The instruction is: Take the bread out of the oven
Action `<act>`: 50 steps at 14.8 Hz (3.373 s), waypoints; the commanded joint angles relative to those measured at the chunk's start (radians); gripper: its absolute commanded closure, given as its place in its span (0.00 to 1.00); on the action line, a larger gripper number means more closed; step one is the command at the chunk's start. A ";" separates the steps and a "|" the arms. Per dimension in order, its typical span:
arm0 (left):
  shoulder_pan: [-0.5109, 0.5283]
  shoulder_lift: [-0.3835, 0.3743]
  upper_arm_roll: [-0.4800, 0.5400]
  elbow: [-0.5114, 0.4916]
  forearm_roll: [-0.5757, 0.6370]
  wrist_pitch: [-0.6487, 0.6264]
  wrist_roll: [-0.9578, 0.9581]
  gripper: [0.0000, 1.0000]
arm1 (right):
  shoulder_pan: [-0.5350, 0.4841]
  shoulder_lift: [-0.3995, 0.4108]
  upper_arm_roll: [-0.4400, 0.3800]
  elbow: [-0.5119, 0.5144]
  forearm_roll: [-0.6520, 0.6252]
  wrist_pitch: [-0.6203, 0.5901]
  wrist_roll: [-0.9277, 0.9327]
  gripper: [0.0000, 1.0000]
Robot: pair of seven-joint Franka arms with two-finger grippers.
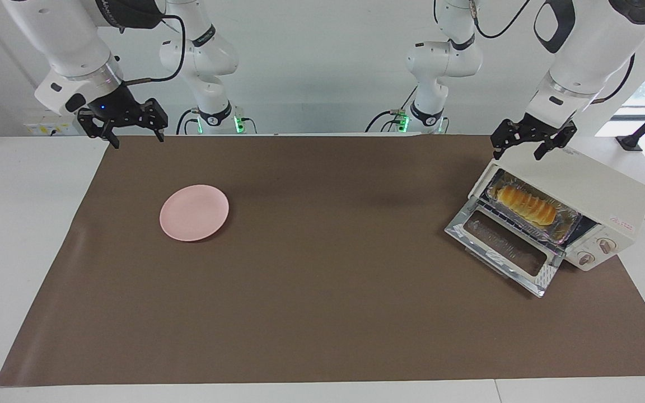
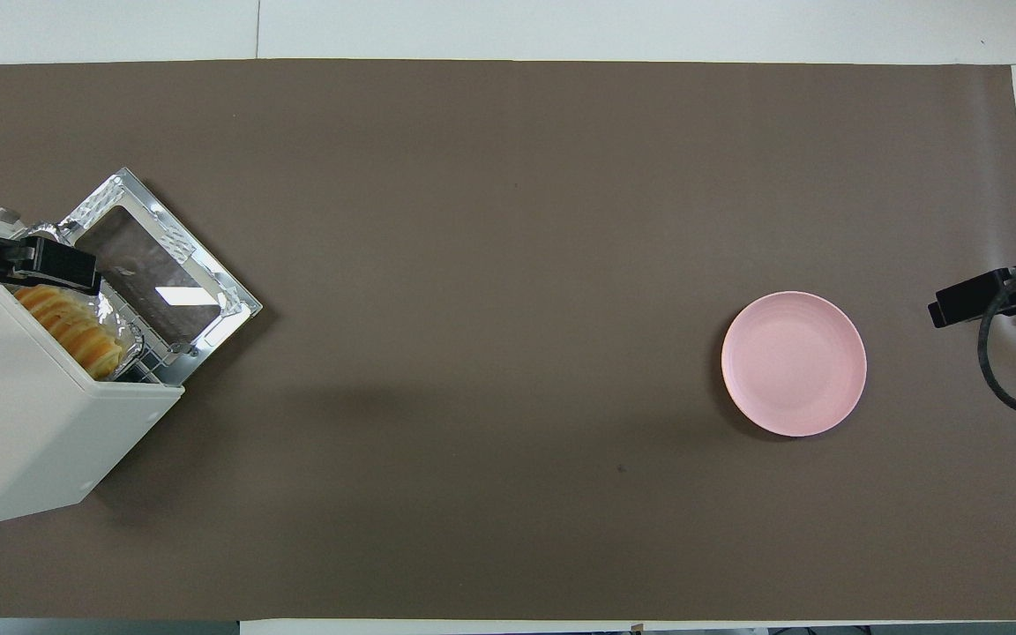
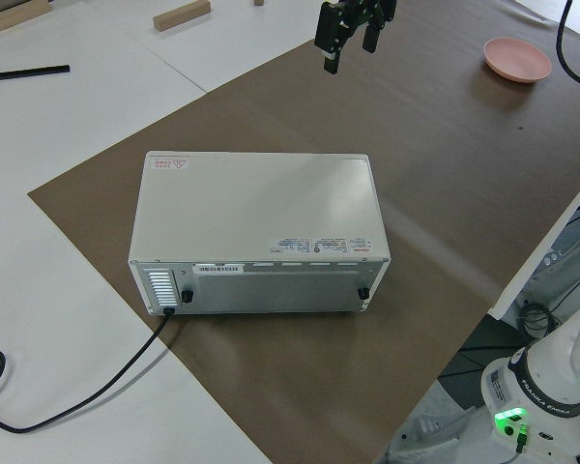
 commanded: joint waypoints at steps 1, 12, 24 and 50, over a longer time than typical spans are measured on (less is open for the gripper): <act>-0.008 -0.004 0.008 -0.011 -0.013 0.014 -0.002 0.00 | -0.015 -0.002 0.007 -0.005 0.012 -0.009 -0.021 0.00; 0.001 0.072 0.014 -0.022 0.001 0.174 -0.270 0.00 | -0.015 -0.002 0.009 -0.005 0.012 -0.009 -0.021 0.00; 0.042 0.187 0.020 -0.204 0.125 0.369 -0.720 0.00 | -0.015 -0.002 0.007 -0.005 0.012 -0.009 -0.021 0.00; -0.253 0.307 0.011 -0.053 -0.014 0.510 -0.740 1.00 | -0.015 -0.002 0.007 -0.005 0.012 -0.009 -0.021 0.00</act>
